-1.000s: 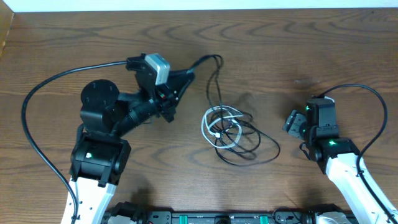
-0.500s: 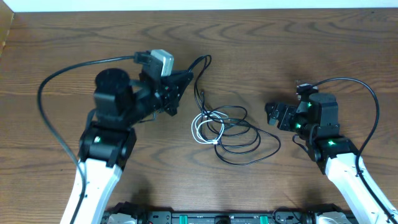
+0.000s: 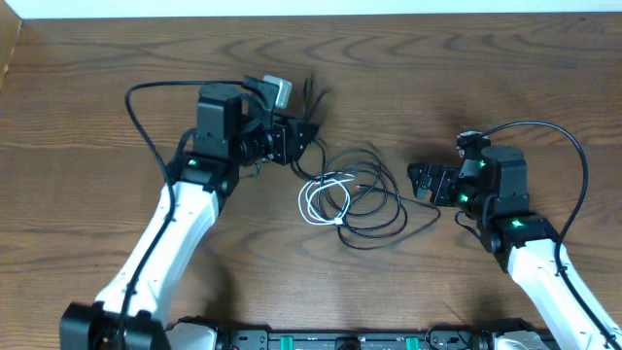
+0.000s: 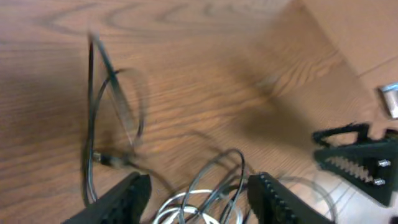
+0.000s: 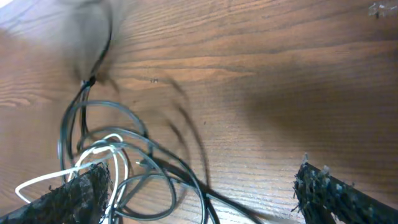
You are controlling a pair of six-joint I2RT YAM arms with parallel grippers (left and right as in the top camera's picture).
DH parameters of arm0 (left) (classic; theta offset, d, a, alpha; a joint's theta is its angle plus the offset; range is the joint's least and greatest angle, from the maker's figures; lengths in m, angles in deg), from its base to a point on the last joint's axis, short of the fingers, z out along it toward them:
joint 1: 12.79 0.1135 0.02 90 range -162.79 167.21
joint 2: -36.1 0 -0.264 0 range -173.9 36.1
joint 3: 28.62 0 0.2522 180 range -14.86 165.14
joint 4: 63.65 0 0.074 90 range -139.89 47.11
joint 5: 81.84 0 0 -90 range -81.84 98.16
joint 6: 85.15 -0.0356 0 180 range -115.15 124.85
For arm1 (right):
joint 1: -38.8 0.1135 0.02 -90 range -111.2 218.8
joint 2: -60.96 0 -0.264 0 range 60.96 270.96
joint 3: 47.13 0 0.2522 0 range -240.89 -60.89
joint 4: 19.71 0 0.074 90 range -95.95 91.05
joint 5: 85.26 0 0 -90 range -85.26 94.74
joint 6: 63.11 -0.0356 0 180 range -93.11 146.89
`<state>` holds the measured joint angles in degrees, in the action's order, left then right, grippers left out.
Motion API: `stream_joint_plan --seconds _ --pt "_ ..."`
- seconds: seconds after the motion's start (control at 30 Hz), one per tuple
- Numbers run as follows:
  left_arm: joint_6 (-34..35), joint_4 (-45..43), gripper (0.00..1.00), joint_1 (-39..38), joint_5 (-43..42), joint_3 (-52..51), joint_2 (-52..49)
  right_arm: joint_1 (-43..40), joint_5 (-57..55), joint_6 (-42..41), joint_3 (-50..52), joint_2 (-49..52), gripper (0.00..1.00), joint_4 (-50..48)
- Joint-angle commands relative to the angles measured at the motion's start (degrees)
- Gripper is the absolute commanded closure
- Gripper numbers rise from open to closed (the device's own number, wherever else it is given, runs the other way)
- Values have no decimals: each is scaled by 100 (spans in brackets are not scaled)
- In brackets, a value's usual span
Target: Untangle cables
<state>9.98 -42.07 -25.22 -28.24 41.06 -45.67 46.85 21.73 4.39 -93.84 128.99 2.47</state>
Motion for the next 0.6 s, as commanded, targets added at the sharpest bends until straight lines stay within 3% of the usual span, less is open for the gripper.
stream_joint_plan --seconds 0.0,0.2,0.37,0.47,0.57 --pt "-7 31 37 24 22 94 -52 31 52 98 -26 24 6 -9" --pt "-9 173 36 24 7 94 57 28 55 162 -26 24 7 -7" --pt "-103 905 34 9 -61 94 249 28 52 184 -26 24 6 -9" --pt "-590 1539 35 -31 -61 94 299 28 50 203 -26 24 6 -13" --pt "-1709 2337 35 -216 -59 92 302 28 52 249 -26 24 5 -37"
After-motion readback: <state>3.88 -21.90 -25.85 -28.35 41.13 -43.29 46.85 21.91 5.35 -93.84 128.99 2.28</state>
